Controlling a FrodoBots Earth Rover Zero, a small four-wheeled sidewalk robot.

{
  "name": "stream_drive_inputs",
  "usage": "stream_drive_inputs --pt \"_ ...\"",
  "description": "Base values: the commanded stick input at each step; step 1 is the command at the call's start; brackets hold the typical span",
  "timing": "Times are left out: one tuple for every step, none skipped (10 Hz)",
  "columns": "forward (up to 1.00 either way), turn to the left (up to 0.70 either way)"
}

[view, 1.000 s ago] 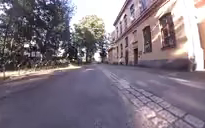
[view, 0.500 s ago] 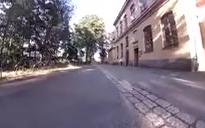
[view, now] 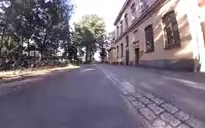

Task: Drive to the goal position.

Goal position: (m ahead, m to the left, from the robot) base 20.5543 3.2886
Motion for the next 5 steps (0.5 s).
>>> stream_drive_inputs --pt "0.45 0.00" --pt "0.45 0.00" --pt "0.45 0.00" --pt "0.45 0.00" --pt "0.45 0.00"
